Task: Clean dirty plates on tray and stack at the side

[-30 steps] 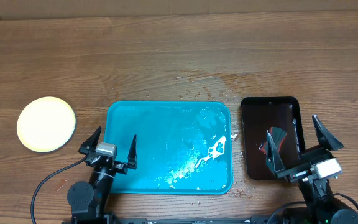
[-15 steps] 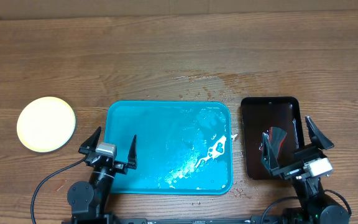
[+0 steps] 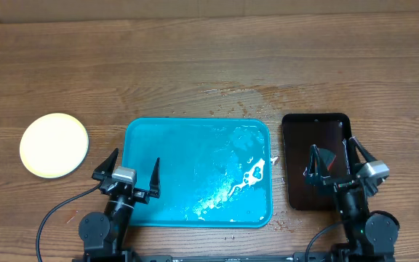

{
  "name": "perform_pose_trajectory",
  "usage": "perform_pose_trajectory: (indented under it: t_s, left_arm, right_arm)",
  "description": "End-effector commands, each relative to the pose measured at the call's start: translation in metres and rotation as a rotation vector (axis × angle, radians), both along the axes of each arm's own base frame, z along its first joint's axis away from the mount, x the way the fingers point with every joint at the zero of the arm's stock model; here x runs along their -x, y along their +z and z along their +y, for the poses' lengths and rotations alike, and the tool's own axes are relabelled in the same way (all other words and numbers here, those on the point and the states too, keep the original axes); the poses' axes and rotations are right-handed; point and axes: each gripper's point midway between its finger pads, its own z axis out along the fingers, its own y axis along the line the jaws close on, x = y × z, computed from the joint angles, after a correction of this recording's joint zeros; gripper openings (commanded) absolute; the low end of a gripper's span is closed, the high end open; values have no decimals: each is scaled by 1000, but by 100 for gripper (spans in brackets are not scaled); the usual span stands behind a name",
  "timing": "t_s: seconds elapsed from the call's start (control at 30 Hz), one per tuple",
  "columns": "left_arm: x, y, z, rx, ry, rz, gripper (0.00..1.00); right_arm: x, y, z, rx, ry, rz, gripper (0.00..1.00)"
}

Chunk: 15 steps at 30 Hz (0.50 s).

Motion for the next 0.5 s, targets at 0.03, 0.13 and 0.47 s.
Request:
perform_pose_trajectory:
  t_s: [0.03, 0.13, 0.47]
  left_arm:
    - [0, 0, 2, 15, 13, -3, 100]
    - [0, 0, 2, 15, 13, -3, 100]
    - [0, 0, 2, 15, 13, -3, 100]
  right_arm:
    - [-4, -24, -9, -151, -41, 114, 100]
    - [-4, -35, -11, -160, -51, 159, 100]
    - [-4, -40, -10, -110, -55, 175, 100]
